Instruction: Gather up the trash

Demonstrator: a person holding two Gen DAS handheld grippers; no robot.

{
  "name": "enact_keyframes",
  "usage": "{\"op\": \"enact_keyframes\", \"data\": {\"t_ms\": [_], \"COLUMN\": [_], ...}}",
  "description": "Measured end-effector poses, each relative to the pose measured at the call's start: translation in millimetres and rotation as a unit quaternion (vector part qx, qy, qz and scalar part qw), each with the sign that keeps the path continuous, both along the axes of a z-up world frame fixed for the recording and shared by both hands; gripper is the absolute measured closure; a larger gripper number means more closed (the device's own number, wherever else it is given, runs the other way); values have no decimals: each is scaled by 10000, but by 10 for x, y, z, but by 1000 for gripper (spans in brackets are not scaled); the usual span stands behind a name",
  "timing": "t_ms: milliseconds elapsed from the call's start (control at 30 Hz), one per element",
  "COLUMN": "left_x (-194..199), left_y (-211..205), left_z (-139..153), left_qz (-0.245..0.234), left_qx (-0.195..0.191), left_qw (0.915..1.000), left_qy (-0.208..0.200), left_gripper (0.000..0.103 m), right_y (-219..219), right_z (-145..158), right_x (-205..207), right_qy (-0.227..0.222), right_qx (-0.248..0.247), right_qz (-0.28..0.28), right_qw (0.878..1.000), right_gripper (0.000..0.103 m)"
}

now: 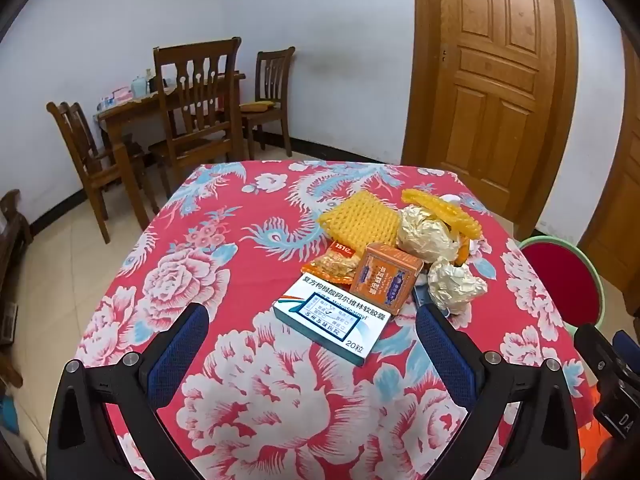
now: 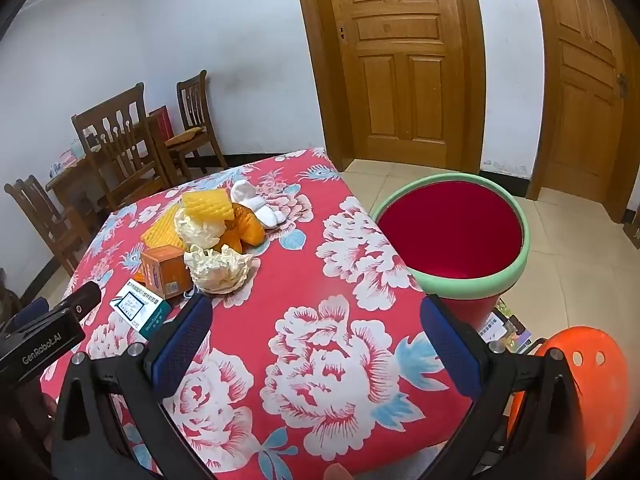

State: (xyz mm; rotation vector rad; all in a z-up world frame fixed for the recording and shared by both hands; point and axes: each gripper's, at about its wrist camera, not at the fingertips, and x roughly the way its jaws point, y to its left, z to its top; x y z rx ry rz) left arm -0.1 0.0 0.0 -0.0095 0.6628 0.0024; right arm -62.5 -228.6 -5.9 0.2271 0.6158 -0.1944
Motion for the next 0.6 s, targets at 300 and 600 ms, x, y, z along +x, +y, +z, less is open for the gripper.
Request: {"op": "enact_keyframes", "data": {"t_ms": [300,600], "left_x": [-25,-4], "left_y": [-52,-10], "left_z": [-3,-11], "left_qz": [-5,16], "left_qx": [-15,-69], "left_qw": [10000,10000], "left_qy": [35,62], "left_gripper": [0,0], "right_y": [-13,-17], "right_z": [-10,-7], "right_x": [-5,1], "right_qy": [15,45], "right_qx": [99,100], "right_qz": [-6,-5], "right_qw": [10000,9999], "right_gripper": [1,1]}}
